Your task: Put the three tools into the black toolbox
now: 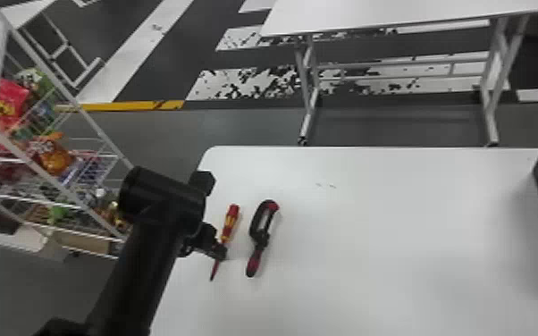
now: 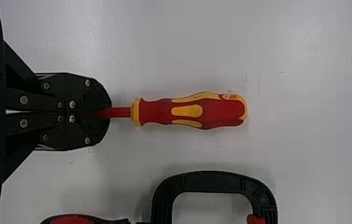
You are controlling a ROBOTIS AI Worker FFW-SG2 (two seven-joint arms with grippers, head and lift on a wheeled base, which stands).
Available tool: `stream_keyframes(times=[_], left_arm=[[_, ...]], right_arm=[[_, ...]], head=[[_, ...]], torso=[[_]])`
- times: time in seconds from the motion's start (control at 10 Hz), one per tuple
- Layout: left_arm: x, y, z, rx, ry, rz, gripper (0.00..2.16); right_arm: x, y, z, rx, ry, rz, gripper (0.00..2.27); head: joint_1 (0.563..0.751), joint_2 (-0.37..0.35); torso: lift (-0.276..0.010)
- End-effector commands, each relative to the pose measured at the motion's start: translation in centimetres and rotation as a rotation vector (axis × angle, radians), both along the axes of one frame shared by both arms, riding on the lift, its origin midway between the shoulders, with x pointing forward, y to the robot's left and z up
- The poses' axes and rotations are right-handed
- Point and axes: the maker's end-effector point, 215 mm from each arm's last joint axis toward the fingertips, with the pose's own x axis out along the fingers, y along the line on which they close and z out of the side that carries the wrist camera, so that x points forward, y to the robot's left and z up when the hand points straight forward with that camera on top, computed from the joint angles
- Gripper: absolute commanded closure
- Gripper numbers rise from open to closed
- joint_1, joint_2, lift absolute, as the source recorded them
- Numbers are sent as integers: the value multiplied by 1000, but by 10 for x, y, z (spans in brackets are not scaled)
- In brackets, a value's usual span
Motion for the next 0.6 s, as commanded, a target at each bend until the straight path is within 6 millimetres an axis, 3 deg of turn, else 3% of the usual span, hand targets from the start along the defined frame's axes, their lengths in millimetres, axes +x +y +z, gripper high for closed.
stream_keyframes(times=[0.0,0.3,0.5], left_arm=[[-4,8,6,38,-18,9,2027],[-21,5,42,15,-79,57,2027],[-19,6,68,17,-158,51,2027]], right_arm=[[0,1,0,1,1,1,80],[0,1,-4,0,7,2,80],[2,5,-3,0,4,9,80]], head=[[695,328],[695,343],[695,345]], torso=[[-51],[-51],[-51]])
